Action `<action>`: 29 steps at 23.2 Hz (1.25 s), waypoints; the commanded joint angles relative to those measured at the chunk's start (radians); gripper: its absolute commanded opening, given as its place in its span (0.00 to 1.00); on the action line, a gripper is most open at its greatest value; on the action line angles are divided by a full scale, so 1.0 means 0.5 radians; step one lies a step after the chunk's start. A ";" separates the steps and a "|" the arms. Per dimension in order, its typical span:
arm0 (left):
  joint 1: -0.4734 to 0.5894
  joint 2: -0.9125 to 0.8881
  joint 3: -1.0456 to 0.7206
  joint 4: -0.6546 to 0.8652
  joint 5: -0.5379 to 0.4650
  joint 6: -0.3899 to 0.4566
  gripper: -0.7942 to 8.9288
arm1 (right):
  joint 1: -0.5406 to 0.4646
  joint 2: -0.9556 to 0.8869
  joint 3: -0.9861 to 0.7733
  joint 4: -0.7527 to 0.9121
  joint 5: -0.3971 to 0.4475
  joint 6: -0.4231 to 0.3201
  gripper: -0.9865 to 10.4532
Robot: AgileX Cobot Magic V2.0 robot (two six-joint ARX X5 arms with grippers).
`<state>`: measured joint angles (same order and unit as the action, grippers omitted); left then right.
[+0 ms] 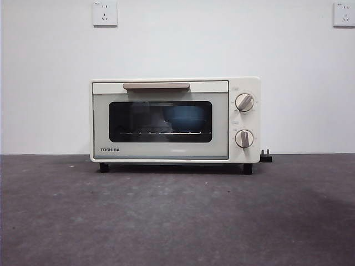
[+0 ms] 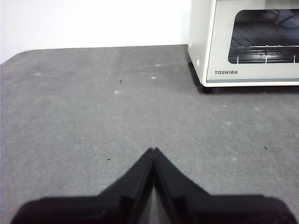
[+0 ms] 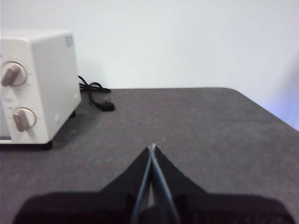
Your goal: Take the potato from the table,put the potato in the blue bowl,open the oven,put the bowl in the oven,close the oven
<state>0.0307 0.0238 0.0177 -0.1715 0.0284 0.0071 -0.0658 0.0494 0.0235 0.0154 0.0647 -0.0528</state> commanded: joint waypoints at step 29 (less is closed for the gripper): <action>0.007 0.018 -0.021 0.014 -0.005 -0.009 0.08 | 0.002 -0.084 -0.019 -0.396 -0.010 0.053 0.09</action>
